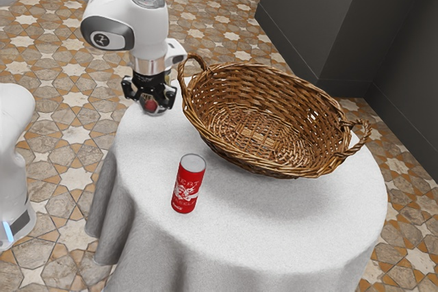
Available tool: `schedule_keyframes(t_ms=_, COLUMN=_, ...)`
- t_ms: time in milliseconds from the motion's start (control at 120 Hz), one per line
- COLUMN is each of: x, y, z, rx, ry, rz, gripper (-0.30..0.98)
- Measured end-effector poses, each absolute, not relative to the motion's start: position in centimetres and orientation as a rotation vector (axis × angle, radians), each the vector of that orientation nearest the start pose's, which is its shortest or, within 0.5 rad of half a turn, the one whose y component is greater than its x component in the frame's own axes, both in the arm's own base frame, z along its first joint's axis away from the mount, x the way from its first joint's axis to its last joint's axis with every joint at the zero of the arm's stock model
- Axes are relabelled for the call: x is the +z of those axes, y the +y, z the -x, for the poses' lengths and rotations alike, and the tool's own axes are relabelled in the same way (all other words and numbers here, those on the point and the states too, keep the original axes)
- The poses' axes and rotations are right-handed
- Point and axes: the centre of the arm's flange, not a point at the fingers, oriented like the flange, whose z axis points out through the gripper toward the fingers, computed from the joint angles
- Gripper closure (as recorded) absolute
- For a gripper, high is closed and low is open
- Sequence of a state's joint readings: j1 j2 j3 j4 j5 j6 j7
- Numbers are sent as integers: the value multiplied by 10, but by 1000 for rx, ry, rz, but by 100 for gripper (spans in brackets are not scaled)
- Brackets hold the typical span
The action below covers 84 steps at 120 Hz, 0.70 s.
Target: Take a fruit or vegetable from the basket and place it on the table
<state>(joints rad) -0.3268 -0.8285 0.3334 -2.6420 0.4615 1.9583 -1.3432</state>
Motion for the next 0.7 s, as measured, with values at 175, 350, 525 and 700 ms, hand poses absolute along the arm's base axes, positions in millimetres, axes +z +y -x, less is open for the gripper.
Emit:
schedule_keyframes(t_ms=175, x=489, y=39, z=-331, rx=-361, ry=-1627, rz=2601, gripper=51)
schedule_keyframes(t_ms=350, x=486, y=44, z=-334, rx=-356, ry=-1602, rz=2609, gripper=23)
schedule_keyframes(t_ms=525, x=486, y=48, z=-335, rx=-352, ry=-1567, rz=2633, gripper=7)
schedule_keyframes(t_ms=700, x=490, y=41, z=-338, rx=-369, ry=-1535, rz=2658, gripper=4)
